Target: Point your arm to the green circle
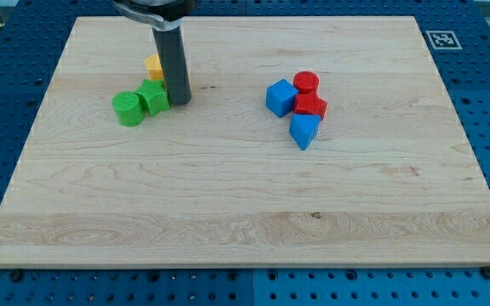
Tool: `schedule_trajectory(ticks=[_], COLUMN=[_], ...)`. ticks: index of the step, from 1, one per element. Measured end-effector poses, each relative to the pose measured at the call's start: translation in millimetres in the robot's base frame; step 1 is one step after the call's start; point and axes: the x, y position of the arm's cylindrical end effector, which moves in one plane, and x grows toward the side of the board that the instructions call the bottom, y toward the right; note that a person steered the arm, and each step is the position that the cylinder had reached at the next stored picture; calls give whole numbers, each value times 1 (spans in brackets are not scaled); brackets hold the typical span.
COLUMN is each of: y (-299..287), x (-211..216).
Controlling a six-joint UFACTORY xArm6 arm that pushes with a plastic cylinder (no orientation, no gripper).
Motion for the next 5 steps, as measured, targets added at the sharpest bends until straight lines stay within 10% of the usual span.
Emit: schedule_trajectory(ticks=[5], y=[-105], x=[54])
